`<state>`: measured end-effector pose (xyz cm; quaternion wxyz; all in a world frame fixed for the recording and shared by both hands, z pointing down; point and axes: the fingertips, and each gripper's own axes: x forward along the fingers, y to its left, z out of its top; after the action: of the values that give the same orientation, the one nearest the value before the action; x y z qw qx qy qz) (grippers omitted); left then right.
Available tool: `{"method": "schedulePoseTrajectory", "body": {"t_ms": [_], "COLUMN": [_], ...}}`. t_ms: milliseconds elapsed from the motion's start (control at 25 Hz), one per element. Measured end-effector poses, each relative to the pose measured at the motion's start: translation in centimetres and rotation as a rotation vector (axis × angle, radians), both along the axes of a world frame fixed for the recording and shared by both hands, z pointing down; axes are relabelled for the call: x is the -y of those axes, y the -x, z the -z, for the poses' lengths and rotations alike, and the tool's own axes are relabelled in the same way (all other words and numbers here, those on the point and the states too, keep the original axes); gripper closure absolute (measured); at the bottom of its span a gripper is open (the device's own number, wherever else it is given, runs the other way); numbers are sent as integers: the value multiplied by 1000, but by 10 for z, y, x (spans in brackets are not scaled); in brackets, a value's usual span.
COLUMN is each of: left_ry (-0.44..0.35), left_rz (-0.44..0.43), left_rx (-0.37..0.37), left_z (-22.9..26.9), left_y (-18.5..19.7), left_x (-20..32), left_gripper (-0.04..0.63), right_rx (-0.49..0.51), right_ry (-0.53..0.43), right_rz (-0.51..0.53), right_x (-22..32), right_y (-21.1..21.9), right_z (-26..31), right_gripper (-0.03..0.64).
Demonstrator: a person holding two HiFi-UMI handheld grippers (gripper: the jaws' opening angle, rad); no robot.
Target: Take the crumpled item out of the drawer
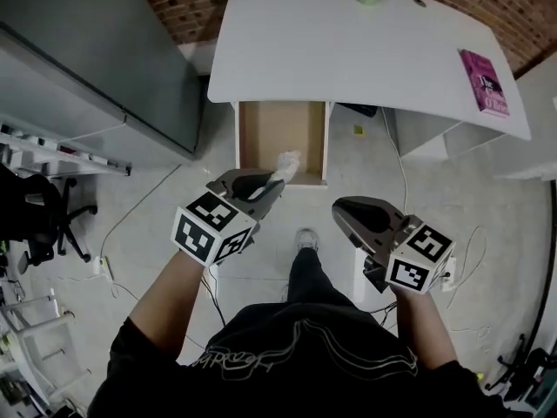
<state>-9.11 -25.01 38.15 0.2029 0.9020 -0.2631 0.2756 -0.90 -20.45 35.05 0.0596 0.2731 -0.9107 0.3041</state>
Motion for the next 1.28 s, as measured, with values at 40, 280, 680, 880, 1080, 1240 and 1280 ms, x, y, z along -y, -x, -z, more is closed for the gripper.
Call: {"method": "schedulePoseTrajectory", "body": {"t_ms": [40,280,680,880,1080,1240,1280], "left_ry": [1,2,-80,-99,-87,-91,-91], "left_rz": [22,132,200,216,224,231,232], "left_rx": [-45,-256,-330,-341,-338,-339,-339], "left_z": [17,98,168,182,177,174,174], "left_y": [-1,6,21,24,27,32,33], "left_x": [-7,-57,-141,-171,-193,-203,-205], "left_gripper": [529,529,529,528,528,528,528], "right_rx": [3,19,40,46,53,44,45], "right_ry": [-18,-100,-221,-236,-220,-240,-241], "right_rz": [-5,-11,-20,-28,-19,-21,-22], "right_x": [-3,-38,-97,-122,-144,-153,-156], "right_y": [0,12,21,24,31,39,40], "right_z": [9,56,125,141,132,132,133], "right_gripper": [563,563,563,563,563,563,563]}}
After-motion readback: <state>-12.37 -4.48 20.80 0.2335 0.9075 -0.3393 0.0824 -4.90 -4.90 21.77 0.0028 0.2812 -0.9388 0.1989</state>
